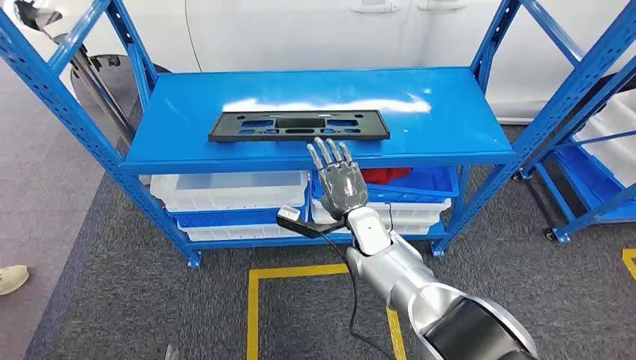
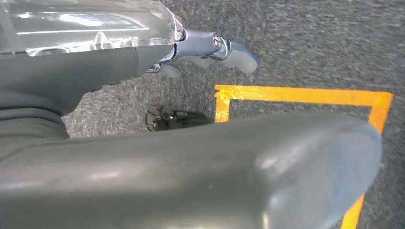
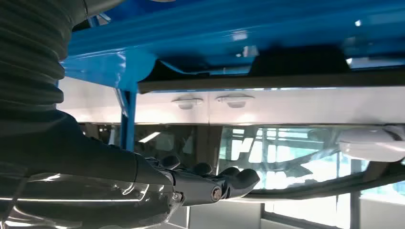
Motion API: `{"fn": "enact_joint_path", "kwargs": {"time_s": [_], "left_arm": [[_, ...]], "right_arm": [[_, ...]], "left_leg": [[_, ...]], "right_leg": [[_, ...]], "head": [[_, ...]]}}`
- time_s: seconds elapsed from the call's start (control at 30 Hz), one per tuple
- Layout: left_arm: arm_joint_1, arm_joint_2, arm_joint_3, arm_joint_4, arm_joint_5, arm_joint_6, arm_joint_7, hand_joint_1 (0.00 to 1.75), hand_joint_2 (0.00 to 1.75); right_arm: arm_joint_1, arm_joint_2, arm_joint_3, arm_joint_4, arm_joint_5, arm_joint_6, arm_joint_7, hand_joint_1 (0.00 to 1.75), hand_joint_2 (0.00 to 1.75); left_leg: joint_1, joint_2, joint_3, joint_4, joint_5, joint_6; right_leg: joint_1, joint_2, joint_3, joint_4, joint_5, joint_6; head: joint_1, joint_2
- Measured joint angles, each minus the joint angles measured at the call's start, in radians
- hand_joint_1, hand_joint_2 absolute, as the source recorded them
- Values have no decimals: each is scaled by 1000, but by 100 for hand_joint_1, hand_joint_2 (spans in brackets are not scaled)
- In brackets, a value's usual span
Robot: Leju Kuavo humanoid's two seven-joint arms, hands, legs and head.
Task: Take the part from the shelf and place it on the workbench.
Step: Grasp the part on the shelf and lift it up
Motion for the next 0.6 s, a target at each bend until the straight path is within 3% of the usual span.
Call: {"fn": "enact_joint_path", "kwargs": {"time_s": [0.1, 0.13, 0.2, 0.23, 0.27, 0.3, 0.37, 0.43, 0.5, 0.6], "left_arm": [[-1, 0, 0, 0, 0, 0, 0, 0, 0], [-2, 1, 0, 0, -1, 0, 0, 0, 0], [-3, 1, 1, 0, -1, 0, 0, 0, 0], [-2, 1, 1, 0, -1, 0, 0, 0, 0], [-2, 1, 2, 0, -1, 0, 0, 0, 0], [-2, 1, 2, 0, -1, 0, 0, 0, 0], [-2, 1, 4, 0, -2, 0, 1, 0, 0], [-3, 0, 6, 0, -3, 0, 0, 0, 0], [-2, -1, 8, 0, -5, 0, 0, 0, 0], [-2, -1, 8, 0, -6, 0, 0, 0, 0]], "right_arm": [[-1, 0, -4, 1, 3, 0, -4, 0, 175], [-2, 1, -5, 1, 5, 1, -5, 0, 175], [0, 2, -6, 4, 9, 2, -6, 0, 175], [2, 2, -7, 7, 12, 3, -6, 0, 175], [4, 3, -7, 9, 15, 3, -6, 0, 175], [5, 3, -7, 12, 18, 3, -6, 0, 175], [4, 6, -8, 14, 22, 3, -8, 0, 175], [0, 10, -10, 14, 25, 3, -9, 0, 175], [-2, 14, -13, 14, 27, 3, -11, 0, 175], [-3, 18, -20, 15, 28, 2, -14, 0, 175]], "left_leg": [[2, 0, 2, -7, 5, 15], [3, 0, 2, -10, 7, 20], [1, 0, 1, -9, 6, 25], [0, 0, 1, -9, 6, 26], [-1, 0, 1, -8, 5, 27], [-2, -1, 1, -7, 5, 27], [-4, -2, 4, -6, 3, 26], [-7, -3, 4, -6, 1, 20], [-7, -2, 3, -8, 2, 11], [-7, -1, -1, 6, -11, -4]], "right_leg": [[-4, 1, -12, 28, -24, 11], [-5, 1, -31, 70, -49, 15], [-6, 2, -94, 205, -112, 19], [-6, 2, -125, 267, -132, 19], [-5, 2, -142, 298, -134, 18], [-5, 2, -139, 287, -116, 15], [-3, 2, -79, 158, -43, 4], [3, 2, -23, 35, 0, -7], [9, 3, -11, 4, 2, -12], [3, 2, -4, -9, 8, -24]], "head": [[0, 0], [0, 0], [0, 0], [0, 0], [0, 0], [0, 0], [0, 0], [0, 0], [0, 0], [0, 0]]}}
